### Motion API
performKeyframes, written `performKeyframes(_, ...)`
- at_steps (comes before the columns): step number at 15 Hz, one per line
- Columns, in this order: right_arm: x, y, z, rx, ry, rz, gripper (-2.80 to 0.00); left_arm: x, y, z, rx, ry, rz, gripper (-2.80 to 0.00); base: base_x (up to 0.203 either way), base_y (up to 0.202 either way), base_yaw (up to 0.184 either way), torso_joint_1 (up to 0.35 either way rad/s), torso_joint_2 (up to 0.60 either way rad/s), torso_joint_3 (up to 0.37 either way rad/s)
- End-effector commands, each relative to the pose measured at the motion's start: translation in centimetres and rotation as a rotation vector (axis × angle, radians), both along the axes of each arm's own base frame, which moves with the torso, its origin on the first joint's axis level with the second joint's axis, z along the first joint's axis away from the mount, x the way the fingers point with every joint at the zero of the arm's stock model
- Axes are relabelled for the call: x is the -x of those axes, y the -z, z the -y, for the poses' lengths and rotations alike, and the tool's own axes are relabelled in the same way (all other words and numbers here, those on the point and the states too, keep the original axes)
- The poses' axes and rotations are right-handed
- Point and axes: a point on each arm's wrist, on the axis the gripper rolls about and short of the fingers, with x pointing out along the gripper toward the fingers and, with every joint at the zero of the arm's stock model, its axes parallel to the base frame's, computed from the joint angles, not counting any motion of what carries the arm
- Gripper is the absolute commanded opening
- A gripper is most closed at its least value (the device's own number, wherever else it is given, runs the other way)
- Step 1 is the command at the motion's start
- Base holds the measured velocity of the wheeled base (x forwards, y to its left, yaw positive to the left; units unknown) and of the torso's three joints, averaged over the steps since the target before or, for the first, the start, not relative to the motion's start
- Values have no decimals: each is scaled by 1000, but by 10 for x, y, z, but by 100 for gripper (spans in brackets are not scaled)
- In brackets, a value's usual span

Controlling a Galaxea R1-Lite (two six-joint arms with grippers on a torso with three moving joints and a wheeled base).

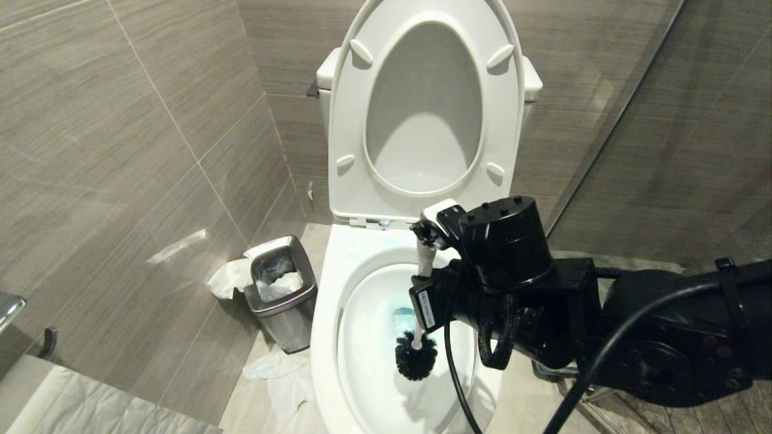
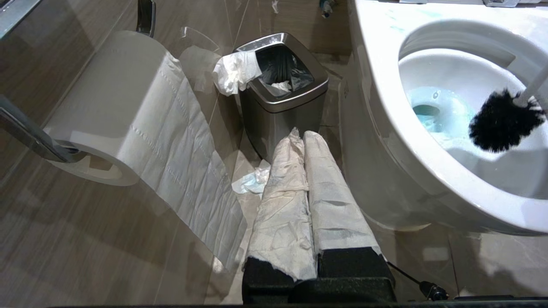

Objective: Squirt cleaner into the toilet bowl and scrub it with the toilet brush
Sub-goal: Scrub the toilet bowl

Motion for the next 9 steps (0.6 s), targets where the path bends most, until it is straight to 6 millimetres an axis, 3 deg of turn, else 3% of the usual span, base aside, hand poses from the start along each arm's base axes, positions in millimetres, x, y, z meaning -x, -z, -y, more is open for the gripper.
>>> performKeyframes(1,14,5,-13,8,-52,-9,-280,0,0,0,0,0,-2,-280,0,0,0,0,0,0)
performKeyframes(4,10,15,-30,10,-70,-11,-280,0,0,0,0,0,-2,-280,0,0,0,0,0,0)
performKeyframes(9,-15,25,-60,-21,-65,16,-280,0,0,0,0,0,-2,-280,0,0,0,0,0,0)
